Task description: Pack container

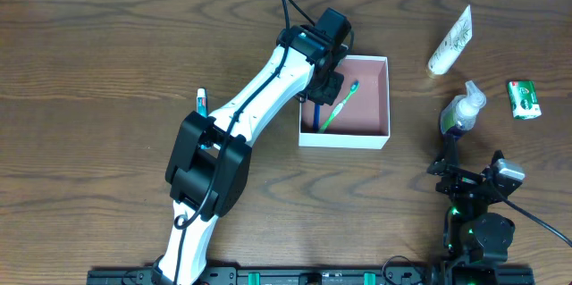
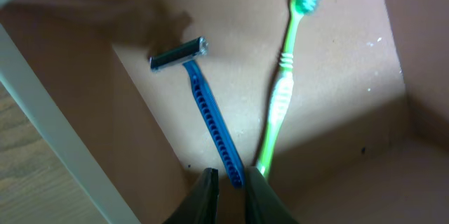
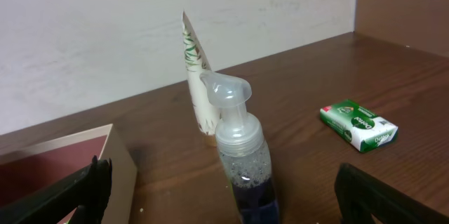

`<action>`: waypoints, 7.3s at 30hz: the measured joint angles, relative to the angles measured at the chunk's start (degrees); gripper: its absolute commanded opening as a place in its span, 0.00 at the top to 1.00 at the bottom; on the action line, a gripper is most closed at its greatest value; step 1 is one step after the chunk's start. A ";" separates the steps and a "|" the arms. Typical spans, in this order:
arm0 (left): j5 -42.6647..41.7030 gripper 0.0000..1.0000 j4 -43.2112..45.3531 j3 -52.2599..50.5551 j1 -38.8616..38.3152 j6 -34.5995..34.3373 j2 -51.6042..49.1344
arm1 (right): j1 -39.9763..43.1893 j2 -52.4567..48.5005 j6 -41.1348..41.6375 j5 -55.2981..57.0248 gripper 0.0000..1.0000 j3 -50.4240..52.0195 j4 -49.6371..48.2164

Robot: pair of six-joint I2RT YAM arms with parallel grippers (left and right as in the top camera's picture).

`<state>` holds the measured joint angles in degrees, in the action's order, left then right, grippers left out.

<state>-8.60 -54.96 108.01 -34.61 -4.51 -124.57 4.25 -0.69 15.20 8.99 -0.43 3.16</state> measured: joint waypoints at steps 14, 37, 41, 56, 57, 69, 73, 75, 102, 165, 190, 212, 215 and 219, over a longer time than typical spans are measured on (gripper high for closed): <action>0.17 0.60 -1.42 12.98 1.14 -1.51 0.52 | 0.00 0.00 0.00 0.02 0.01 0.00 0.00; 9.88 0.44 -15.78 -4.31 29.86 -5.95 7.02 | 0.00 0.00 0.00 0.00 0.01 0.00 0.02; 8.76 0.44 -11.39 -11.41 30.86 -5.70 6.97 | 0.00 0.00 0.00 0.02 0.01 0.00 0.00; 5.55 0.44 -0.66 -24.17 30.86 -2.91 6.93 | 0.00 0.00 0.00 0.00 0.01 0.00 0.02; 5.55 0.44 0.07 -24.61 30.86 -2.80 6.93 | 0.00 0.00 0.00 0.02 0.01 0.00 0.02; 5.35 0.44 4.72 -27.80 30.86 -2.25 6.27 | 0.00 0.00 0.00 0.00 0.01 0.00 0.02; 5.07 0.59 4.96 -27.80 30.86 -1.75 6.23 | 0.00 0.00 0.00 0.00 0.01 0.00 0.02; 4.79 0.67 4.98 -27.80 30.86 -1.62 6.19 | 0.00 0.00 0.00 0.00 0.01 0.00 0.02; -3.58 0.87 -4.37 -4.24 20.06 -4.63 11.56 | 0.00 0.00 0.00 0.02 0.01 0.00 0.00; -4.48 0.65 -1.14 1.92 2.64 -13.38 0.17 | 0.00 0.00 0.00 0.02 0.01 0.00 0.00; -3.30 0.60 -22.05 6.29 12.15 -5.01 8.85 | 0.00 0.00 0.00 0.02 0.01 0.00 0.02; -2.78 0.59 -17.16 6.29 -0.85 9.11 7.78 | 0.00 0.00 0.00 0.02 0.01 0.00 0.02; -0.79 0.59 -16.59 6.29 -2.05 11.08 5.75 | 0.00 0.00 0.00 0.00 0.01 0.00 0.02; 2.19 0.59 -16.04 6.29 -2.80 13.44 1.95 | 0.00 0.00 0.00 0.02 0.01 0.00 0.00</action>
<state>-6.42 -71.00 114.30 -37.41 8.93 -122.63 4.25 -0.69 15.20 9.02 -0.43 3.16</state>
